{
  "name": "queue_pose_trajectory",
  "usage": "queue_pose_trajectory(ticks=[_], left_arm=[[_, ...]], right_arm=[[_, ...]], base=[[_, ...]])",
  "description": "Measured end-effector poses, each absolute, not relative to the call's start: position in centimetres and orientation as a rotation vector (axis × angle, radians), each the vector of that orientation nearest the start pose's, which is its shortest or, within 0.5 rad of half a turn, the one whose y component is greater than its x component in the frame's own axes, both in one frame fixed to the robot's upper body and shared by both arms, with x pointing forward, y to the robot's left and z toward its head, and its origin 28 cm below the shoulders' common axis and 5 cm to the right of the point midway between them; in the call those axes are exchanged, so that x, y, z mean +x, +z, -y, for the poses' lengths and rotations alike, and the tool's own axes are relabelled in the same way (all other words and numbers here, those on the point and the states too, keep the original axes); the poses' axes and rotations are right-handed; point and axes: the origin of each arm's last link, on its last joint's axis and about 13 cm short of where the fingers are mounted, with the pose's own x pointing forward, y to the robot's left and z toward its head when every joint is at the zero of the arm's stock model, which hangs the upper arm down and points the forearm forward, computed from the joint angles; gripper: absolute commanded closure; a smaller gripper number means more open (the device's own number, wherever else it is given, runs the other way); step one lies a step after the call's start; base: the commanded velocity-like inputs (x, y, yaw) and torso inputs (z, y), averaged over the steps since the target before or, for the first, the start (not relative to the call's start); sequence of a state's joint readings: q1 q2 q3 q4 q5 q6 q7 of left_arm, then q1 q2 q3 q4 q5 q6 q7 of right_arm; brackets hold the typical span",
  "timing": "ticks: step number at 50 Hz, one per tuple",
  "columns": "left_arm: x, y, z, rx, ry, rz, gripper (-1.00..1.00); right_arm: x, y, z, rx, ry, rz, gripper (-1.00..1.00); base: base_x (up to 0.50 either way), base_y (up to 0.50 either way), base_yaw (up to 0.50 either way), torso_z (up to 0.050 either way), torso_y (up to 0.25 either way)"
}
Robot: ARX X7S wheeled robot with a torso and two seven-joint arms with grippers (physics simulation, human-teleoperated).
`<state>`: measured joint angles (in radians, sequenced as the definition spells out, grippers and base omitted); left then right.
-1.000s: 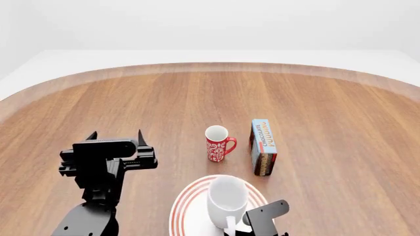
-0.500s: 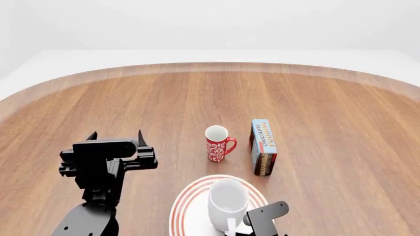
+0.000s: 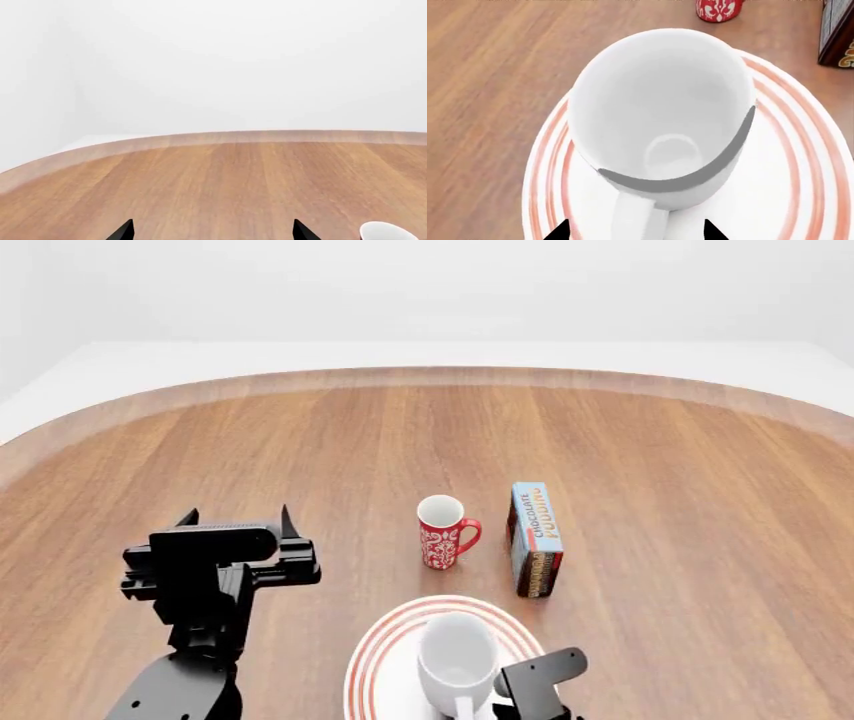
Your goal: Pick up the white mug and put it on the plate, and put the chocolate pudding to the right of the plate.
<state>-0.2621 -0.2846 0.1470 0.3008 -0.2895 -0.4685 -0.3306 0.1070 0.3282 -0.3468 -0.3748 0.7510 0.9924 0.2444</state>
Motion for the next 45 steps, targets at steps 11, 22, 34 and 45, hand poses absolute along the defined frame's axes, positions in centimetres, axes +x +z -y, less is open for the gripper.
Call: queue_pose_trajectory(ticks=[11,22,34,45], left_arm=[[25.3,10.5,-22.9,0.048,0.111,0.050,-1.00],[25.3,10.6,-22.9,0.048,0.112,0.052,-1.00],[25.3,10.6,-22.9,0.049,0.112,0.053,-1.00],[25.3,10.6,-22.9,0.049,0.112,0.051,-1.00]], right_arm=[[16.8,6.7,7.6,0.063,0.451,-0.667,-1.00],[16.3,9.1,7.8,0.057,0.464,-0.600,-1.00],[15.9,11.5,8.0,0.038,0.468,-0.525,-1.00],[16.3,14.9,8.4,0.008,0.432,-0.427,-1.00]], base=[[0.00,0.00,0.00,0.000,0.000],[0.00,0.00,0.00,0.000,0.000],[0.00,0.00,0.00,0.000,0.000],[0.00,0.00,0.00,0.000,0.000]])
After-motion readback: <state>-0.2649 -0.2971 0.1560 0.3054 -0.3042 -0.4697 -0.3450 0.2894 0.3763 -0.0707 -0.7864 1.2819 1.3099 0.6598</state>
